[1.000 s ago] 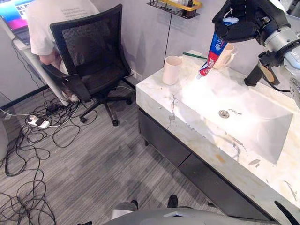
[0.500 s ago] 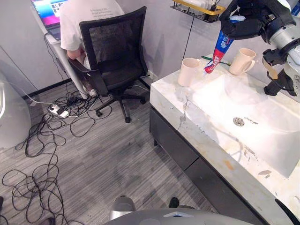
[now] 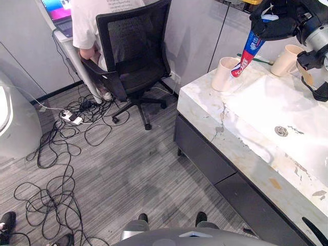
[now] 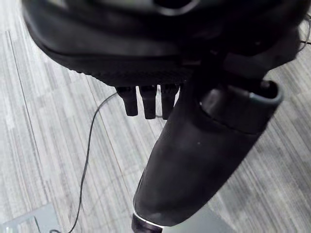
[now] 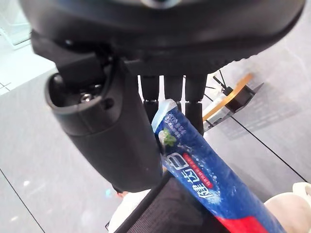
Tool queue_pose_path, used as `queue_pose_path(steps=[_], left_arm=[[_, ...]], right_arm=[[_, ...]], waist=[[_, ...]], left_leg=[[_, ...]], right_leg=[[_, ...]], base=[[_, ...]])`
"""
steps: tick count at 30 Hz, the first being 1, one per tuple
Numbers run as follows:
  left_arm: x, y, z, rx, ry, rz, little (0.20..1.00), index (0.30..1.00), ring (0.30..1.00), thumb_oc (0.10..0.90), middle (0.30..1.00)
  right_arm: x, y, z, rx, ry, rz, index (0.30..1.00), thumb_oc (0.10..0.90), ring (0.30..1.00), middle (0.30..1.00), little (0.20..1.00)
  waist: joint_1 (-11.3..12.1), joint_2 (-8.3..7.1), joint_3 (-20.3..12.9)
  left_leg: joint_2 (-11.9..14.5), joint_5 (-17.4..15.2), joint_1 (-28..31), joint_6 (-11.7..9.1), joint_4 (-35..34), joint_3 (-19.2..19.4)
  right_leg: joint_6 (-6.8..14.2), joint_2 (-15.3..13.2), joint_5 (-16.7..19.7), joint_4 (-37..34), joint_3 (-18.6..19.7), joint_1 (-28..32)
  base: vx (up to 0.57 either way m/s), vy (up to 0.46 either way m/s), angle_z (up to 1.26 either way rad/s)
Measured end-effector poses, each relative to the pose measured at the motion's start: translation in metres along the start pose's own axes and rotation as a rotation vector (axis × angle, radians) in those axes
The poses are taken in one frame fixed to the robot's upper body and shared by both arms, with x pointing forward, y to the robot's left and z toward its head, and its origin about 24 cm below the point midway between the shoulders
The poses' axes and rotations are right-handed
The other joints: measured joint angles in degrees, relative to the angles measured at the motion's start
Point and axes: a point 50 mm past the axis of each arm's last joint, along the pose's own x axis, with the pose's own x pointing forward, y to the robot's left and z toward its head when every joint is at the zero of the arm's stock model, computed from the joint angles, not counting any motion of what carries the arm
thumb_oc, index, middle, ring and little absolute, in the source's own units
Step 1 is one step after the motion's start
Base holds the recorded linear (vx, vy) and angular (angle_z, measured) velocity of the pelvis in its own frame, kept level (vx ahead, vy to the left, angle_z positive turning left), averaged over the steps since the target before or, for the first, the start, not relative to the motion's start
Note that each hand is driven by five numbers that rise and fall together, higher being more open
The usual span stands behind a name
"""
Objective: Organize the bathroom.
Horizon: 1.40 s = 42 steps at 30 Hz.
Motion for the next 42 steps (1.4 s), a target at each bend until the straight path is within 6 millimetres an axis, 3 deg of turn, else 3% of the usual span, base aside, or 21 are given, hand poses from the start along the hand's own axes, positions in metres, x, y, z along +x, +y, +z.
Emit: queue_pose_path(steps=[7, 9, 10, 11, 13, 14, 15, 17, 20, 23, 26, 33, 42], left_arm=[[0.000, 0.001, 0.000, -0.007, 0.000, 0.013, 0.900, 0.900, 0.900, 0.800, 0.900], [0.000, -0.004, 0.004, -0.014, -0.012, 0.002, 0.900, 0.900, 0.900, 0.800, 0.900], [-0.001, -0.001, 0.011, -0.011, -0.038, 0.012, 0.900, 0.900, 0.900, 0.800, 0.900], [-0.002, 0.008, 0.014, -0.013, -0.048, 0.036, 0.900, 0.900, 0.900, 0.800, 0.900], [-0.005, 0.022, 0.022, -0.027, -0.067, 0.093, 0.900, 0.900, 0.900, 0.800, 0.900], [-0.007, 0.030, 0.027, -0.036, -0.087, 0.127, 0.900, 0.900, 0.900, 0.800, 0.900], [-0.008, 0.033, 0.033, -0.063, -0.111, 0.140, 0.900, 0.900, 0.900, 0.800, 0.900], [-0.006, 0.023, 0.033, -0.045, -0.110, 0.109, 0.900, 0.900, 0.900, 0.800, 0.900], [-0.003, 0.006, 0.029, -0.031, -0.092, 0.047, 0.900, 0.900, 0.900, 0.800, 0.900], [0.001, -0.012, 0.016, -0.024, -0.050, -0.006, 0.900, 0.900, 0.900, 0.800, 0.900], [0.001, -0.016, 0.014, -0.026, -0.046, -0.026, 0.900, 0.900, 0.900, 0.800, 0.900], [0.001, -0.011, 0.016, -0.037, -0.052, 0.003, 0.900, 0.900, 0.900, 0.800, 0.900], [0.001, -0.011, 0.013, -0.038, -0.045, 0.006, 0.900, 0.900, 0.900, 0.800, 0.900]], right_arm=[[0.002, 0.004, 0.001, 0.017, -0.009, -0.003, 0.300, 0.400, 0.300, 0.300, 0.300], [0.003, 0.008, 0.001, 0.025, -0.024, -0.007, 0.300, 0.400, 0.300, 0.300, 0.300], [0.000, 0.013, -0.001, 0.023, -0.020, -0.009, 0.300, 0.400, 0.300, 0.300, 0.300], [-0.002, 0.021, 0.000, 0.025, -0.031, 0.002, 0.300, 0.400, 0.300, 0.300, 0.300], [-0.002, 0.029, 0.008, 0.019, -0.061, 0.037, 0.300, 0.400, 0.300, 0.300, 0.300], [-0.002, 0.030, 0.010, 0.019, -0.066, 0.039, 0.300, 0.400, 0.300, 0.300, 0.300], [-0.001, 0.026, 0.013, 0.017, -0.079, 0.028, 0.300, 0.400, 0.300, 0.300, 0.300], [0.002, 0.016, 0.015, 0.012, -0.098, -0.002, 0.300, 0.400, 0.300, 0.300, 0.300], [0.008, -0.003, 0.023, 0.008, -0.116, -0.069, 0.300, 0.400, 0.300, 0.300, 0.300], [0.007, -0.010, 0.012, 0.005, -0.067, -0.095, 0.300, 0.400, 0.300, 0.300, 0.300], [0.005, -0.014, 0.001, -0.011, -0.016, -0.105, 0.300, 0.400, 0.300, 0.300, 0.300], [0.005, -0.016, 0.002, 0.015, -0.019, -0.109, 0.300, 0.400, 0.300, 0.300, 0.300], [0.004, -0.017, 0.002, 0.021, -0.021, -0.113, 0.300, 0.400, 0.300, 0.300, 0.300]], waist=[[0.26, -0.56, 0.25], [0.51, 0.22, 1.70], [0.02, -0.44, 3.39], [-0.80, -1.35, 4.39], [-2.12, -4.18, 5.53], [-2.11, -4.17, 5.63], [-1.85, -5.21, 4.92], [-0.60, -2.95, 3.88], [0.06, -1.81, 3.77], [0.06, -0.61, 3.11], [0.14, 0.43, 2.94], [-0.53, 1.55, 2.52], [-0.48, 1.68, 2.43]], left_leg=[[0.30, -0.90, 1.71, -0.34, 0.29, 2.52], [1.18, -3.03, 0.48, 1.36, 3.29, 4.52], [0.83, -3.25, 1.06, 1.27, 4.02, 4.57], [0.43, -3.54, 1.16, 1.61, 4.46, 4.49], [0.25, -4.53, -0.14, 1.40, 6.69, 4.15], [0.30, -5.06, -0.64, 1.12, 7.70, 3.49], [0.47, -5.85, -0.97, 0.51, 9.20, 2.16], [1.94, -5.84, -1.44, 0.19, 8.91, 1.66], [2.82, -4.29, -2.20, -0.66, 7.06, 1.43], [3.05, -3.75, -2.02, -1.13, 5.60, 1.11], [2.92, -3.70, -0.77, -1.19, 4.11, 1.06], [2.57, -3.71, 0.83, -1.18, 2.78, 1.06], [2.73, -3.63, 0.72, -1.17, 2.83, -0.07]], right_leg=[[-0.06, 0.43, 0.03, 2.26, 1.99, -1.49], [-0.10, -0.28, 0.15, 13.92, 2.69, -8.34], [2.19, -2.00, -2.17, 26.24, 5.07, -15.93], [2.90, -2.06, -4.50, 27.64, 6.42, -17.91], [0.88, -1.00, -6.02, 24.74, 7.19, -18.09], [-0.97, -0.46, -7.14, 23.62, 5.87, -17.28], [-3.11, 1.46, -5.72, 19.39, 5.51, -13.67], [-3.04, 3.83, -5.02, 14.14, 4.65, -12.06], [-4.47, 4.62, -2.28, 12.58, 4.35, -12.55], [-5.06, 4.80, -2.04, 11.94, 3.16, -12.13], [-5.24, 4.72, -1.91, 11.34, 2.81, -11.18], [-4.84, 4.55, -1.82, 9.66, 2.60, -9.26], [-4.73, 4.46, -2.08, 9.81, 1.65, -8.58]], base=[[0.02, 0.066, -0.22], [0.08, -0.125, -0.59], [0.08, -0.217, -0.36], [0.07, -0.231, -0.14], [0.04, -0.128, 0.20], [0.04, -0.079, 0.47], [0.03, -0.059, 0.46], [0.00, -0.005, 0.15], [0.01, 0.012, 0.02], [0.06, 0.019, 0.13], [0.04, 0.034, 0.05], [0.03, 0.002, 0.02], [0.02, 0.002, 0.06]])
